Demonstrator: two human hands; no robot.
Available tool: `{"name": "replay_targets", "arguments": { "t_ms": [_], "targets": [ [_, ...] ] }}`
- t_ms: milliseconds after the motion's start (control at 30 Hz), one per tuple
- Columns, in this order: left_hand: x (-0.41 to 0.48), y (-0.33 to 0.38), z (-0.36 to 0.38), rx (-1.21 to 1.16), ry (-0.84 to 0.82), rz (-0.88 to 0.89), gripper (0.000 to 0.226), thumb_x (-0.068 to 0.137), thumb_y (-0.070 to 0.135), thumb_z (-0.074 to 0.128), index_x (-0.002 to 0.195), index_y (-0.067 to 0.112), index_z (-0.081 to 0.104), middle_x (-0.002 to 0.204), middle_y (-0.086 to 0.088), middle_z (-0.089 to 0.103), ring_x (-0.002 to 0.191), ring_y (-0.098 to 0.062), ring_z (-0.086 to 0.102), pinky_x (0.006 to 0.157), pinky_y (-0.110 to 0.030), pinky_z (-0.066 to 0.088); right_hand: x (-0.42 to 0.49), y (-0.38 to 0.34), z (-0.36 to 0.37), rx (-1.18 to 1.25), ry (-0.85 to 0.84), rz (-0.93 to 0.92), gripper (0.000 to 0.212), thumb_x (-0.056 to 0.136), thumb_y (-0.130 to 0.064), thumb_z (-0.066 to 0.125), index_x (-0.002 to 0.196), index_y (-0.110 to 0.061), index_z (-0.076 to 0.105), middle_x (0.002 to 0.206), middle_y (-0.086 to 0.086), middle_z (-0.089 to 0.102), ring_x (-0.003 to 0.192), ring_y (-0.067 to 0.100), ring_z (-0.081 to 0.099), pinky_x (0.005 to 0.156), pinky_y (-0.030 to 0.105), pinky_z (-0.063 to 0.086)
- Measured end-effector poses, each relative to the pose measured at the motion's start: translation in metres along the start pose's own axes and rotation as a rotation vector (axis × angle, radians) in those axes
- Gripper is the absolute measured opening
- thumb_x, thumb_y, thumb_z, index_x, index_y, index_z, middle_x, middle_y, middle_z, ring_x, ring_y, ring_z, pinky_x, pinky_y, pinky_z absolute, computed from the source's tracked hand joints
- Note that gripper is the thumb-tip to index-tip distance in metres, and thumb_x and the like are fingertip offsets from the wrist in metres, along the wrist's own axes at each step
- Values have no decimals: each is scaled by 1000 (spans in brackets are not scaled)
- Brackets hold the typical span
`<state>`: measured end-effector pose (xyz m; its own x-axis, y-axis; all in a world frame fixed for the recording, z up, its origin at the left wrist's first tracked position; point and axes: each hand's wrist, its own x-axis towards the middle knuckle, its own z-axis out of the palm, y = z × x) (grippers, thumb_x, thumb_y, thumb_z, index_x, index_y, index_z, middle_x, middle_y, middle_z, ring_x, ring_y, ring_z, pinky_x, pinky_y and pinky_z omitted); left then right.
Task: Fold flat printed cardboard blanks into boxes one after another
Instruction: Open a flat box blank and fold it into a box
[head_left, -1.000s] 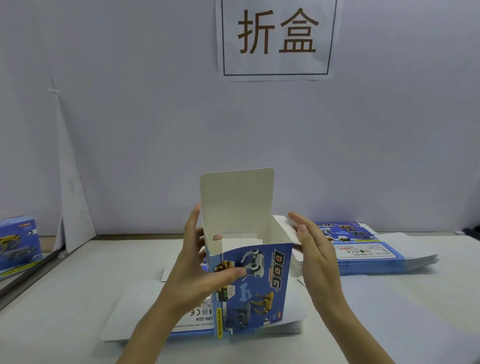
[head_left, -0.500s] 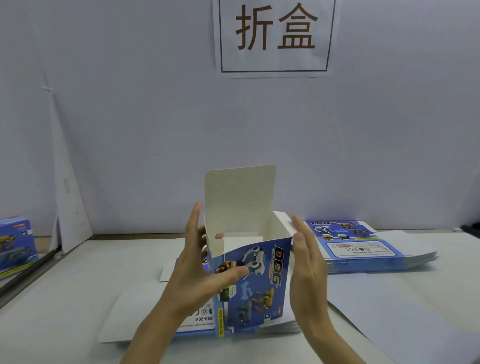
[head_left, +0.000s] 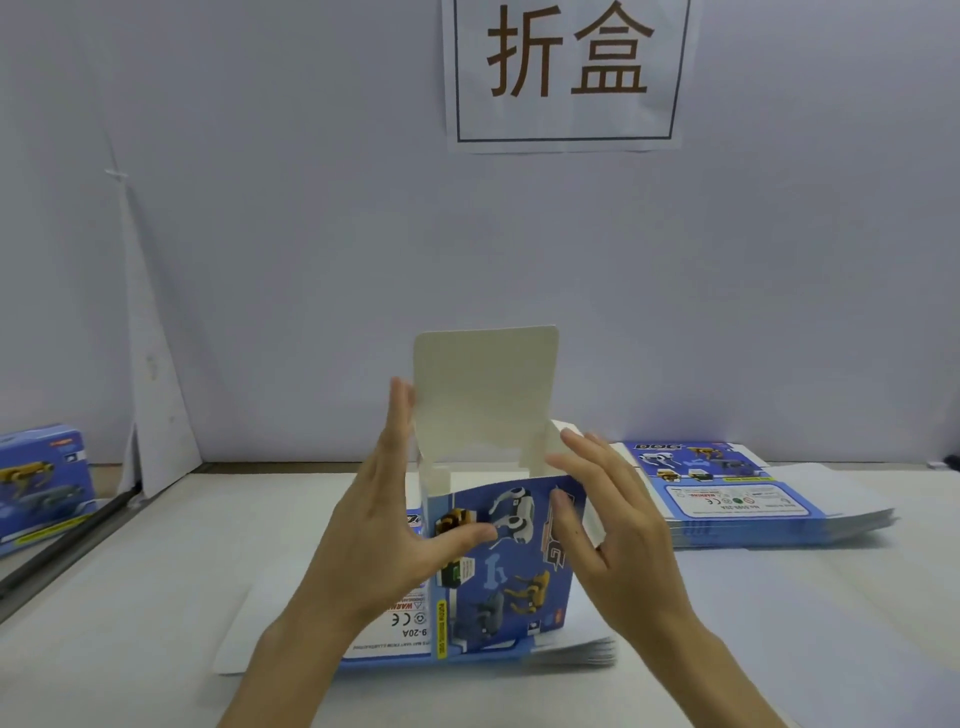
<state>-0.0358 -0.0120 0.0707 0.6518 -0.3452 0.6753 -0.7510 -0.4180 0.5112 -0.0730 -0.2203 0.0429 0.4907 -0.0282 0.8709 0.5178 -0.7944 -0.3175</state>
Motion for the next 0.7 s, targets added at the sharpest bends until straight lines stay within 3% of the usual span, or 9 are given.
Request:
{"name": "replay_targets", "arguments": {
  "t_ms": [67, 133, 267, 400, 500, 567, 600, 700],
  "targets": [
    [1, -3, -3, 191, 38, 191, 104, 69, 63, 67, 151, 37, 9, 158, 18, 17, 136, 7, 28, 104, -6, 27, 2, 2, -2, -21, -12, -19, 32, 94, -34, 45, 114, -17, 62, 132, -12, 49, 127, 6, 42, 96, 28, 46],
    [2, -7, -8, 243, 24, 271, 91, 73, 63, 68, 146, 30, 25, 156, 7, 24, 138, -3, 30, 107, -20, 31, 3, 3, -4, -60, -26, -54, 39, 98, -44, 38, 112, -17, 62, 128, -9, 55, 122, 4, 42, 90, 26, 47],
    [0, -18, -16, 152, 6, 243, 80, 76, 57, 64, 144, 37, 26, 155, 21, 22, 139, 0, 30, 106, -13, 34, 6, 3, -7, -128, -35, -105, 53, 99, -51, 31, 110, -13, 66, 124, 2, 64, 117, 12, 49, 93, 19, 40],
    [-1, -19, -10, 99, 85, 201, 76, 76, 62, 63, 139, 32, 32, 151, 8, 33, 135, -2, 35, 99, -37, 49, 5, 3, -8, -112, -5, -127, 49, 98, -50, 34, 103, -14, 66, 120, 1, 67, 112, 13, 54, 87, 25, 47],
    [-1, -17, -13, 20, 59, 147, 68, 77, 67, 58, 136, 40, 36, 152, 18, 31, 135, -1, 35, 100, -38, 49, 7, 4, -11, -58, -28, -111, 53, 97, -53, 36, 101, -12, 69, 122, -8, 60, 112, 6, 52, 81, 26, 51],
    [-2, -19, -19, -48, -1, 134, 59, 81, 40, 62, 135, 46, 41, 150, 29, 29, 137, 4, 32, 106, -33, 43, 9, 7, -16, -22, -73, -88, 53, 95, -54, 38, 101, -12, 69, 124, -13, 54, 109, -2, 51, 79, 28, 54],
    [-2, -19, -22, -45, -18, 145, 65, 79, 24, 62, 136, 45, 41, 149, 30, 29, 137, 6, 31, 107, -29, 41, 10, 8, -19, -8, -97, -79, 54, 94, -56, 38, 102, -12, 69, 125, -14, 53, 108, -2, 53, 79, 30, 56],
    [2, -21, -30, 144, 15, 238, 67, 74, 5, 78, 131, 28, 53, 144, 12, 45, 135, -5, 38, 102, -33, 43, 11, 9, -23, 28, -142, -49, 62, 93, -61, 34, 104, -13, 69, 127, -15, 53, 109, 4, 56, 77, 35, 59]
  ]
}}
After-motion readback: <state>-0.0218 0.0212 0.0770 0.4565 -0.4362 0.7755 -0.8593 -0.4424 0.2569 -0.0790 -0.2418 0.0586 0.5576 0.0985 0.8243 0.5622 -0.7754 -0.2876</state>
